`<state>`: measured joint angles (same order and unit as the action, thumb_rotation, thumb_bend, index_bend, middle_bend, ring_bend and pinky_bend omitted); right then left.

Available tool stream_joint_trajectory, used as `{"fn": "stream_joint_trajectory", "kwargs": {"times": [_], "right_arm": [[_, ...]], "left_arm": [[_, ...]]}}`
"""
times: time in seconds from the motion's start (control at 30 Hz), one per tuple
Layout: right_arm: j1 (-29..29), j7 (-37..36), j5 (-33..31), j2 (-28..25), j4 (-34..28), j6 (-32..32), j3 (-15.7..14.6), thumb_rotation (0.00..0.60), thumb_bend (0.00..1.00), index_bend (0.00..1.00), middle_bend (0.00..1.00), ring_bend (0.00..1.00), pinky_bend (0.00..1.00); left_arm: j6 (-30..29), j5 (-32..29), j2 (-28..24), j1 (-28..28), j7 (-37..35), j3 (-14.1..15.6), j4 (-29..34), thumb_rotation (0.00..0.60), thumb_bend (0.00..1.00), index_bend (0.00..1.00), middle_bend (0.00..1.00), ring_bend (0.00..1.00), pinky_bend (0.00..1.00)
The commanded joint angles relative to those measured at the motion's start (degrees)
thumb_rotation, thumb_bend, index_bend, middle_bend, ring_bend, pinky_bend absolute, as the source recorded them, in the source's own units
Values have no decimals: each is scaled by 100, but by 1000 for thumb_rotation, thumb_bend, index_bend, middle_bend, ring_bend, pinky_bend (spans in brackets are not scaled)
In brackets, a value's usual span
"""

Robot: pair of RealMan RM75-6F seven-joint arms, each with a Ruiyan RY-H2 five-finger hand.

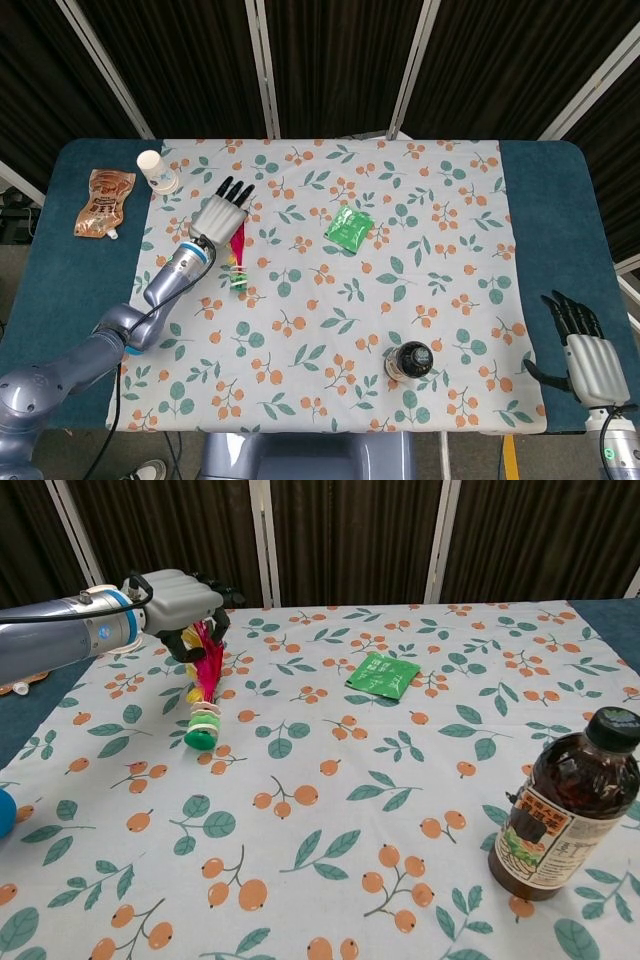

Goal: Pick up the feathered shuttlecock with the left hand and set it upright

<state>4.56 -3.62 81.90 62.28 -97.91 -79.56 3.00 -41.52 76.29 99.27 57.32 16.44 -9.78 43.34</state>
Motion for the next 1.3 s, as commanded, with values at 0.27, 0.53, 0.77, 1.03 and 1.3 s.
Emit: {"fn": "stream_joint_trajectory", "kwargs": {"times": [0.27,0.53,0.77,1.03,1.3], "right_arm": [[-2,-7,46,19,23,-36,0,600,135,82,0,0,0],[2,-1,70,55,54,-67,11,600,134,82,0,0,0],[-10,12,114,72,73,-126,15,600,134,82,0,0,0],[-22,20,151,90,91,-180,17,600,135,82,0,0,0],[-37,37,157,102,98,-221,25,600,135,82,0,0,0]], "left_arm": [[-737,289,-951,-112,726,46,1792,600,499,580,46,0,15],[-1098,509,-1581,-204,1114,93,3083,600,498,598,61,0,21],[-1342,816,-1992,-313,1343,245,3994,600,500,605,66,0,27],[-1481,934,-2293,-442,1620,343,4636,600,499,606,71,0,31],[-1545,965,-2325,-584,1758,463,4871,600,499,607,73,0,31]]}}
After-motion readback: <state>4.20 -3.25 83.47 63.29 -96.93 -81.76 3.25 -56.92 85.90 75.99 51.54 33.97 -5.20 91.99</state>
